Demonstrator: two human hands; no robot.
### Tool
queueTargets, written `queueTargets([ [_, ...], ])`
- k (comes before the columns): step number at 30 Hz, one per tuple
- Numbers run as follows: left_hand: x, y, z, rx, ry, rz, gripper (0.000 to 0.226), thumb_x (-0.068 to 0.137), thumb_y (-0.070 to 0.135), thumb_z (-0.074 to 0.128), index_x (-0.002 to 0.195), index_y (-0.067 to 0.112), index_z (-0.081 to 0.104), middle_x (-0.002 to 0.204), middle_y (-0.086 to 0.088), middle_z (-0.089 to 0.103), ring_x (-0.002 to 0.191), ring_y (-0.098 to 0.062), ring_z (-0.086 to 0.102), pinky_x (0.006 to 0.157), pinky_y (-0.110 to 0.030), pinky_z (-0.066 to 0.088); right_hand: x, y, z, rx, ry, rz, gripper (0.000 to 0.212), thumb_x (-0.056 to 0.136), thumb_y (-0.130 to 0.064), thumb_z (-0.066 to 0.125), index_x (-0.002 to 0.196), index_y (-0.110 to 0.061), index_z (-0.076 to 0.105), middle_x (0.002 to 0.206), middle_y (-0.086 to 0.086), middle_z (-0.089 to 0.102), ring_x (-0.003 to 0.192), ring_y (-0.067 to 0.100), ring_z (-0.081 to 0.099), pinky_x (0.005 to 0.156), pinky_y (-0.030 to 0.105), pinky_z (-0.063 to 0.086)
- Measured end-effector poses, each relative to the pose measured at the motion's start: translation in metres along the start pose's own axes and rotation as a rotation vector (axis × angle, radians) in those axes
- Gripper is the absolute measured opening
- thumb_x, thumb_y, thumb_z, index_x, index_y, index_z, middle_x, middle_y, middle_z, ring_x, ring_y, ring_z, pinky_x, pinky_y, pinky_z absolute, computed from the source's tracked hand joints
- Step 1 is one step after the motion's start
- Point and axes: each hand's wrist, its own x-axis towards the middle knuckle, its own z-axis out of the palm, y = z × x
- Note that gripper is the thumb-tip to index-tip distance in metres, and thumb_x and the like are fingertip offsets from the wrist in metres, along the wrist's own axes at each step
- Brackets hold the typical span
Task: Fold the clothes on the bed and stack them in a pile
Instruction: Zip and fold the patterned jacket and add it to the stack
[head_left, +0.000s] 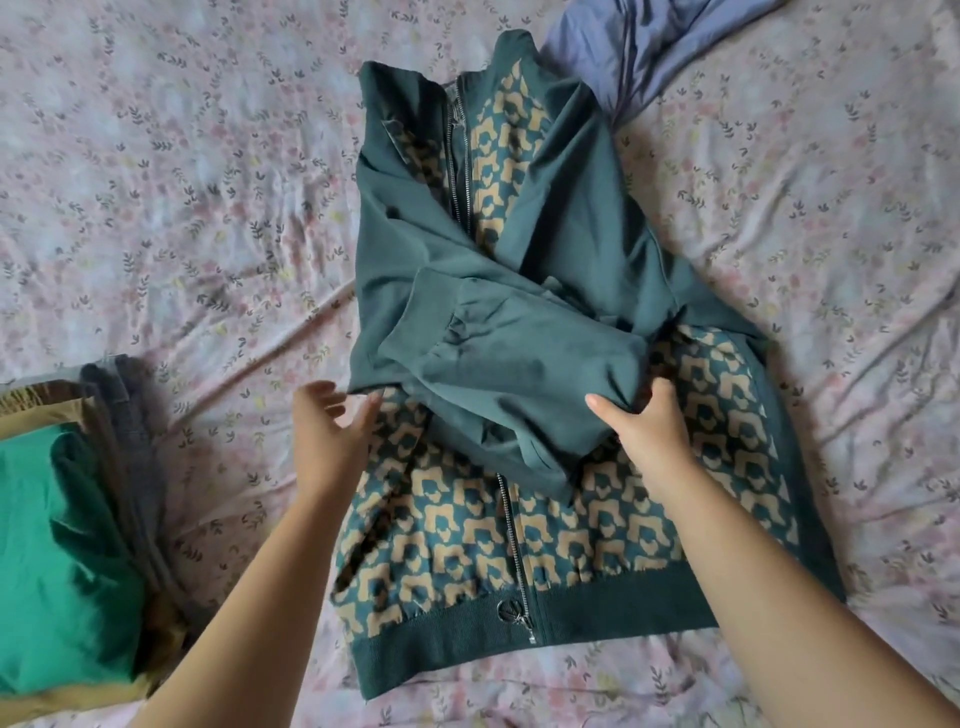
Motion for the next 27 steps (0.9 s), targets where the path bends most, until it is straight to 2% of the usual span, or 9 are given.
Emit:
queueTargets([
  [2,-0.006,-0.02,-0.009,0.038,-0.146,-0.09,0.06,0.08,0.027,0.069,0.128,0.009,0.038,0.106,-0.004,0.052,0.095,-0.018,0.053,0.078,-0.029,0.045,-0.002,0.007,0.003,0.236,-0.121,0.136,0.05,0.077,-0.021,0.073,0.118,-0.008,0.046,0.115,0.002,0.056,0.1,0.018,0.057,0.08,0.034,0.048],
  [5,-0.022,-0.043,-0.005,0.179,-0.343,-0.116,0.031,0.084,0.017,0.065,0.11,0.013,0.048,0.099,-0.006,0.06,0.081,-0.02,0.059,0.069,-0.033,0.051,-0.012,0.018,0.02,0.453,-0.291,0.273,0.038,0.078,-0.011,0.071,0.114,-0.01,0.058,0.112,0.006,0.066,0.1,0.02,0.063,0.085,0.043,0.053],
  [9,-0.032,-0.042,-0.003,0.24,-0.094,0.059,0.008,0.092,0.017,0.053,0.093,0.012,0.047,0.079,-0.003,0.057,0.07,-0.022,0.053,0.051,-0.028,0.039,-0.016,0.01,0.028,0.432,-0.219,0.203,0.026,0.079,-0.004,0.068,0.103,-0.009,0.063,0.099,0.006,0.069,0.086,0.017,0.066,0.081,0.038,0.054],
  [13,-0.036,-0.06,-0.026,0.387,0.126,0.098,0.013,0.096,0.018,0.043,0.097,0.007,0.048,0.073,-0.007,0.054,0.065,-0.027,0.048,0.054,-0.035,0.035,-0.014,0.001,0.011,0.603,-0.089,0.069,0.026,0.079,-0.006,0.068,0.096,-0.022,0.06,0.102,0.003,0.068,0.091,0.019,0.066,0.08,0.037,0.053],
  [17,-0.029,-0.098,-0.041,0.395,0.121,-0.187,0.024,0.097,0.017,0.036,0.105,0.002,0.054,0.101,-0.023,0.061,0.085,-0.034,0.052,0.069,-0.035,0.036,-0.021,0.032,0.018,0.308,-0.253,0.271,0.026,0.085,-0.016,0.064,0.108,-0.016,0.051,0.117,0.007,0.06,0.1,0.026,0.06,0.079,0.041,0.052],
  [20,-0.034,-0.105,-0.041,0.268,-0.007,-0.222,0.038,0.097,0.031,0.042,0.115,0.0,0.053,0.113,-0.02,0.059,0.098,-0.031,0.054,0.076,-0.033,0.035,-0.028,0.048,0.018,0.144,-0.371,0.275,0.036,0.085,-0.025,0.064,0.114,-0.012,0.047,0.115,0.0,0.053,0.102,0.023,0.055,0.081,0.037,0.051],
  [23,-0.053,-0.107,-0.036,0.177,-0.143,-0.146,0.034,0.092,0.029,0.054,0.115,0.006,0.051,0.106,-0.01,0.058,0.093,-0.023,0.053,0.076,-0.032,0.039,-0.037,0.061,0.015,0.213,-0.331,0.262,0.011,0.088,-0.014,0.06,0.096,-0.009,0.056,0.093,0.006,0.058,0.076,0.014,0.057,0.063,0.026,0.054],
  [25,-0.062,-0.111,-0.036,0.239,-0.069,-0.098,0.023,0.09,0.016,0.055,0.11,0.005,0.052,0.101,-0.012,0.06,0.085,-0.022,0.05,0.069,-0.03,0.037,-0.044,0.064,0.012,0.327,-0.299,0.226,0.012,0.089,-0.001,0.054,0.08,-0.009,0.056,0.07,0.006,0.051,0.053,0.006,0.051,0.048,0.018,0.048],
  [27,-0.065,-0.115,-0.04,0.249,0.084,-0.153,0.016,0.089,0.007,0.052,0.104,0.002,0.054,0.1,-0.018,0.061,0.079,-0.022,0.047,0.065,-0.028,0.031,-0.048,0.065,0.008,0.393,-0.246,0.152,0.017,0.089,0.003,0.052,0.078,-0.009,0.056,0.063,0.004,0.047,0.048,0.005,0.047,0.049,0.018,0.045],
])
